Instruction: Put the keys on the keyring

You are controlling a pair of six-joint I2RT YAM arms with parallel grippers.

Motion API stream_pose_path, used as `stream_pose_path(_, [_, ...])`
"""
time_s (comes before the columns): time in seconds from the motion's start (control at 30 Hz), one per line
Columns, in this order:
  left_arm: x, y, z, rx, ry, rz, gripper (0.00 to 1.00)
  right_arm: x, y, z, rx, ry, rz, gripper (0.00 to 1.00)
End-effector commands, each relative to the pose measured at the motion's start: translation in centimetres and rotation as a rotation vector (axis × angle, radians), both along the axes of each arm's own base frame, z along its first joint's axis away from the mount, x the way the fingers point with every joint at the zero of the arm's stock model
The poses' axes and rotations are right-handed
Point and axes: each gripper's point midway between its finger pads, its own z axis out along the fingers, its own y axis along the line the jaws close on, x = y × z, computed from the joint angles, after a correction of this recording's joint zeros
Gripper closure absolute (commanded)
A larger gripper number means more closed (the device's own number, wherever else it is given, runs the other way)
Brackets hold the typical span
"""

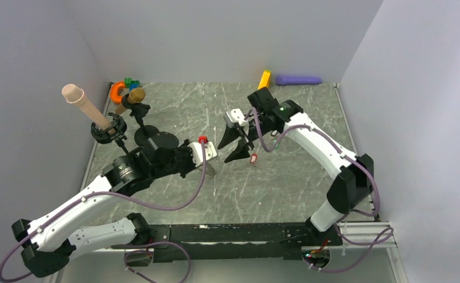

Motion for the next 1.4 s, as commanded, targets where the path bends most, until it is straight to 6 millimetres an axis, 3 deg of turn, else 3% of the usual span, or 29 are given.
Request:
stream_pose_path(0.0, [-1.0,-1.6,4.3,-0.115,-0.142,-0.123,1.0,0.1,2.1,5.3,0.14,0.02,-0.109,0.45])
stream_pose_path(0.13, [-1.8,-2.3,4.2,-0.166,-0.12,-0.142,1.0,-1.1,2.9,5.7,0.155,0.059,-0.088,0.55])
stream_pose_path(0.3, [-2.6,-3.1,4.1,-0.265,-0.104,-0.149,1.0,-3.0,3.6,6.1,0.178,0.053,-0.033,0.59])
stream_pose_path(0.43, [-3.0,-3.3,4.2,-0.328,-0.096,-0.141,1.0,-4.1,3.5,5.3,0.163,0.05,-0.006,0.64])
stream_pose_path(0.77, [-3.7,-3.3,4.1,-0.378,-0.084,-0.131,1.0,-4.4,3.2,2.7,0.119,0.055,-0.014,0.72])
stream_pose_path(1.37, [-3.8,-2.5,4.1,-0.457,-0.096,-0.089,1.0,-4.9,2.9,1.8,0.105,0.058,-0.003,0.81])
